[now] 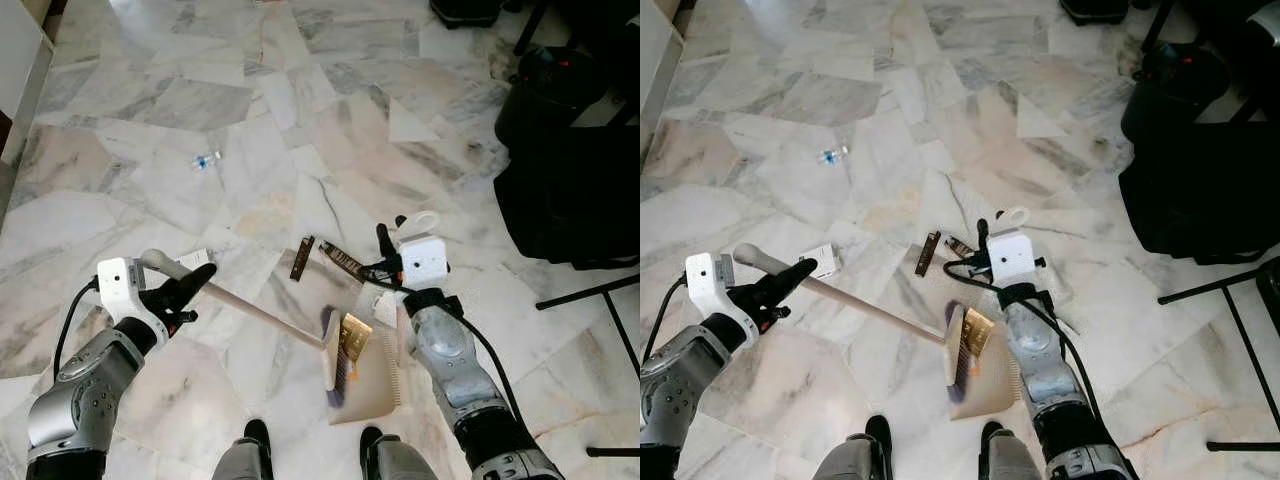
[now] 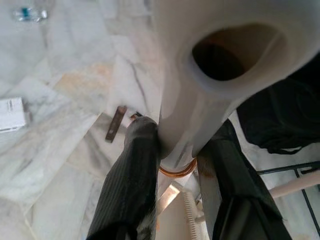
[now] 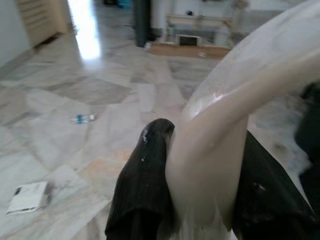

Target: Sweep floor

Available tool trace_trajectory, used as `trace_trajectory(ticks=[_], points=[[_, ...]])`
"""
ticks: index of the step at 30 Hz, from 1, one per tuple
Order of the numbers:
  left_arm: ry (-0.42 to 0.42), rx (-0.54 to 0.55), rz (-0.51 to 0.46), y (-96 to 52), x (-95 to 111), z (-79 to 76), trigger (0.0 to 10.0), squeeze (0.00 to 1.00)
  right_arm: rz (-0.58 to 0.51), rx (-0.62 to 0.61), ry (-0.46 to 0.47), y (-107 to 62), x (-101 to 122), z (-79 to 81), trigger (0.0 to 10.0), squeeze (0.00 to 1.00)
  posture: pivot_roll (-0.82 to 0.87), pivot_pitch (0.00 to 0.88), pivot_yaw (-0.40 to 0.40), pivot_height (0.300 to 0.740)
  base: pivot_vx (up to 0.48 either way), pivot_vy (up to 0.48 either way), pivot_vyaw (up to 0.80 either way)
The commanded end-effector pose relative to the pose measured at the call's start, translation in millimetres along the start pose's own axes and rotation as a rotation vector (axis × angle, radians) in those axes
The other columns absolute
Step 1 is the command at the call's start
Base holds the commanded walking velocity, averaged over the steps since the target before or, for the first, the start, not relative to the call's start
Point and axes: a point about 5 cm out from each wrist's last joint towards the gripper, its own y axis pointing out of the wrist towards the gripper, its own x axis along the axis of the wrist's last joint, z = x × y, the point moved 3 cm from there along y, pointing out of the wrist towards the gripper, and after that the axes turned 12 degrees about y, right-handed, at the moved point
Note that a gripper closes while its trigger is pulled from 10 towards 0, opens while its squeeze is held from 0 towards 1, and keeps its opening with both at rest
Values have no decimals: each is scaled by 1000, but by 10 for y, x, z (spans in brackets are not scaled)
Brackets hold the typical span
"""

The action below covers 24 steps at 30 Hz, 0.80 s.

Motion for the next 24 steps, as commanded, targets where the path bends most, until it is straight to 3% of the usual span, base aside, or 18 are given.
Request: trace_trajectory(ticks=[1,6,13,24], points=[[-7,-68,15,-37,-30,-76,10000,0,15,-4,42,7,-38,40,10000,0,19,319,31,740,0,0,0],[59,-94,22,-138,69,-21,10000,0,-10,-12,81,63,17,56,10000,0,42,296,35,740,0,0,0],[168,-68,-55,-223,444,41,10000,0,-40,-4,114,144,93,113,10000,0,67,260,40,740,0,0,0],[341,-74,-116,-293,867,-15,10000,0,-81,4,156,232,183,144,10000,0,91,224,38,740,0,0,0]])
